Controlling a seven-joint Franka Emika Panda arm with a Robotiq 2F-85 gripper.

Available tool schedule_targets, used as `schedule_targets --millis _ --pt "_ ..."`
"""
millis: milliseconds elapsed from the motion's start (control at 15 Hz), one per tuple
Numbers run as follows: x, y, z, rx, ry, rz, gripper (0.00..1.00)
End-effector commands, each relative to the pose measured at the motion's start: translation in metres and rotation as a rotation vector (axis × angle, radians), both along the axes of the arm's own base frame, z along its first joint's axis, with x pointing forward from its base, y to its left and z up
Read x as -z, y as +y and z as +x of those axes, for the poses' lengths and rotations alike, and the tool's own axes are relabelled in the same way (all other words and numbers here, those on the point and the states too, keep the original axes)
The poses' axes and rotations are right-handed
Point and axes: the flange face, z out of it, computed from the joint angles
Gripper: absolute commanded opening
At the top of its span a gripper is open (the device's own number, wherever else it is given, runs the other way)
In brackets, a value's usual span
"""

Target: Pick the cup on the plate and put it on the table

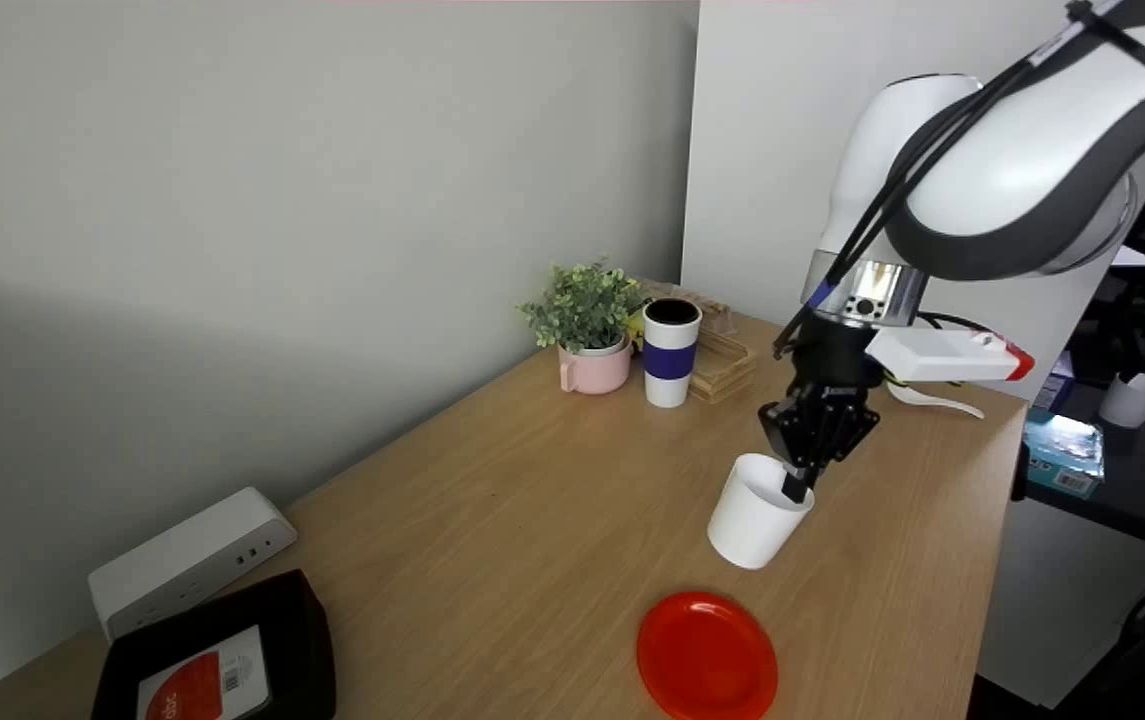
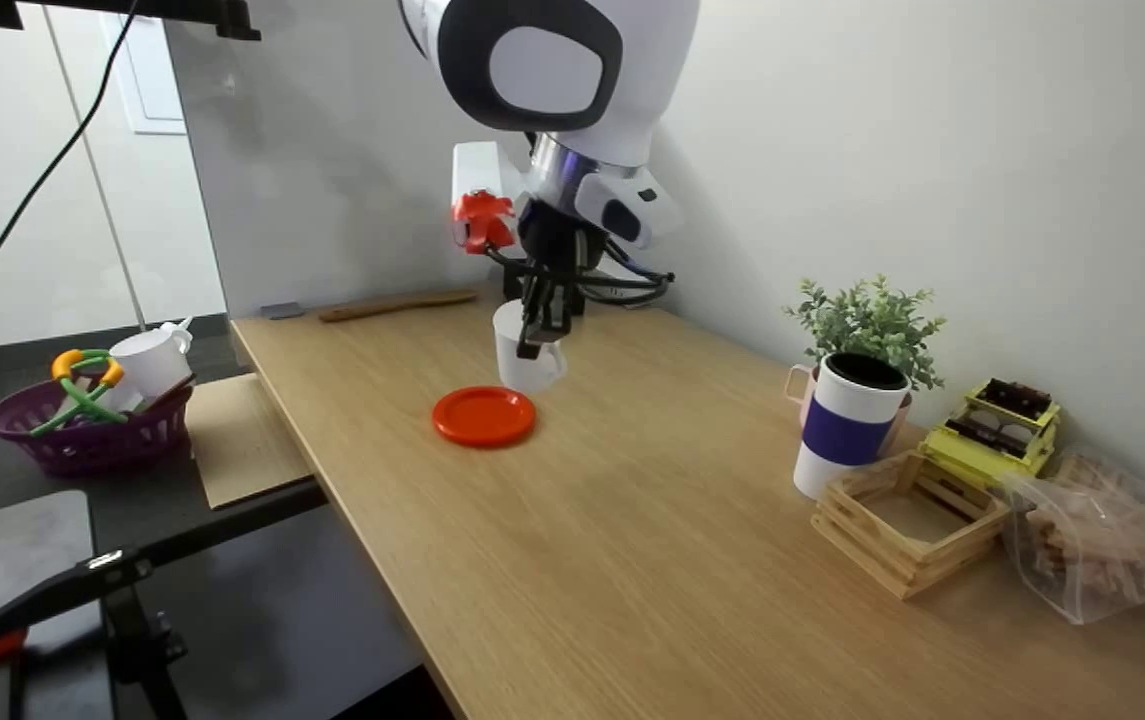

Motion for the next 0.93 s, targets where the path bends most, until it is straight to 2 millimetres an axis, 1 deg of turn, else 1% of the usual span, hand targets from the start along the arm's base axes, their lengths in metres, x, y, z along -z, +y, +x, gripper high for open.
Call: schedule_targets --millis 0,67,133,200,267,533,600,733,867 --pt "0.012 -0.055 0.003 0.043 -0.017 0.096 0.0" --pt "0.015 -0.063 0.004 0.038 -0.032 0.112 0.0" --pt "0.009 -0.052 0.002 0.044 -0.024 0.066 0.02" --pt "0.012 -0.063 0.001 0.047 -0.031 0.078 0.02" --pt "0.015 -0.068 0.001 0.048 -0.033 0.082 0.02" --pt "0.017 -0.063 0.002 0.039 -0.031 0.087 0.02" --pt "0.016 -0.063 0.002 0.038 -0.031 0.087 0.0" --pt "0.018 -0.074 0.005 0.19 -0.064 0.042 0.0" --pt "0.019 -0.088 0.006 0.295 -0.074 -0.006 0.0"
